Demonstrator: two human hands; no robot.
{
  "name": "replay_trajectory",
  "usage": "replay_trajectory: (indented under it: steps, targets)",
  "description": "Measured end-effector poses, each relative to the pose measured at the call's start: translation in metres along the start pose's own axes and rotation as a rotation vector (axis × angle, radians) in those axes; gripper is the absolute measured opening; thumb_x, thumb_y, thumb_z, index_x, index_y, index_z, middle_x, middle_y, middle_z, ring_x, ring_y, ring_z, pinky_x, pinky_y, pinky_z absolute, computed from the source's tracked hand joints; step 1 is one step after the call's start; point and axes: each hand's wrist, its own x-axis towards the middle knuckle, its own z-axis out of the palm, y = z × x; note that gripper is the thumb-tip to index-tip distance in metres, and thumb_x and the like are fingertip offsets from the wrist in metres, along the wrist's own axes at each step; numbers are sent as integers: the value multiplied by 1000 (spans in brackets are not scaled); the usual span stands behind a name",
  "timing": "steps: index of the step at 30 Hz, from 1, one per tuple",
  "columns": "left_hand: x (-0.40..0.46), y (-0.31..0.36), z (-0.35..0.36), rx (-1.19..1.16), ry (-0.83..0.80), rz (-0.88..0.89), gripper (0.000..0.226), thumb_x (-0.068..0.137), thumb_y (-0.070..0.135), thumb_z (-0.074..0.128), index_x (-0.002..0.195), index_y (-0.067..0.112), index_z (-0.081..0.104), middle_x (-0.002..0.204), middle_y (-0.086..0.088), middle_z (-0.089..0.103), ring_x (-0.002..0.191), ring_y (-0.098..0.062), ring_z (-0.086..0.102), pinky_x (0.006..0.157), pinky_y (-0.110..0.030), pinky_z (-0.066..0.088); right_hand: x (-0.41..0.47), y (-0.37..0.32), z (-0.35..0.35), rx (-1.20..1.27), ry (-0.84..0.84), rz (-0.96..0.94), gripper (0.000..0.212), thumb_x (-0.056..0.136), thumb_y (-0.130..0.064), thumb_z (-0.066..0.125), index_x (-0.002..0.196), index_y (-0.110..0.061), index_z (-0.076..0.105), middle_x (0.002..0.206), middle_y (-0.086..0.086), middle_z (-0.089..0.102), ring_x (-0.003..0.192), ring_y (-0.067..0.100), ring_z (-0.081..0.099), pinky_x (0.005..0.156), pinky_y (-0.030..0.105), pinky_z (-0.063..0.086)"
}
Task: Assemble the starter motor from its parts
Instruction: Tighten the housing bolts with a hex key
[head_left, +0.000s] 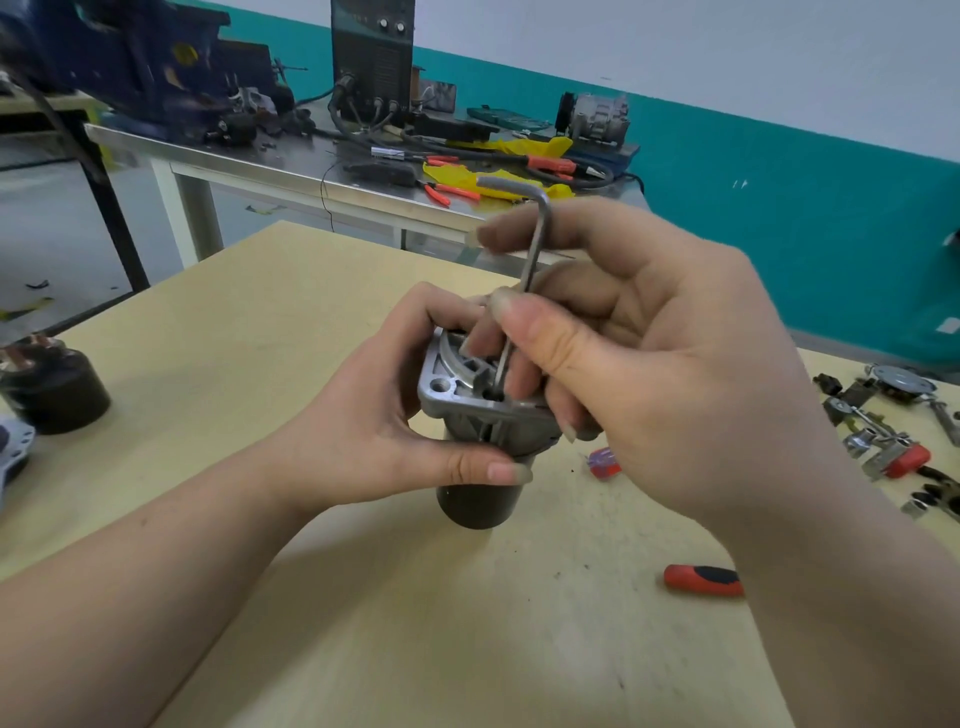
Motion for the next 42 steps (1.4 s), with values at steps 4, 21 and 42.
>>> replay_trajectory:
  steps: [4, 21, 42]
  targets:
    - [0, -1, -1, 6, 2, -14, 78, 70, 36, 99, 130, 36, 48, 116, 2, 68, 105, -27, 72, 89, -38, 61, 1, 2, 0, -49, 15, -9, 12, 98, -7, 65, 100, -16, 73, 82, 1, 76, 58, 14, 67, 48, 18, 50]
    - [0, 1, -1, 12, 28, -55, 72, 70, 20, 95, 125, 35, 51, 114, 13, 69, 103, -12, 72, 87, -23, 56, 1, 0, 11, -139, 89, -130, 38, 100, -13, 66, 131, -34, 61, 74, 6, 63, 66, 26, 67, 57, 37, 57]
    - [-3, 7, 2, 12, 15, -117, 77, 67, -2, 92, 120, 35, 50, 125, 28, 67, 114, -3, 70, 93, -15, 53, 27, -21, 7, -88, 150, 100, 33, 108, -15, 44, 121, -27, 72, 64, 7, 71, 44, 16, 63, 41, 28, 46]
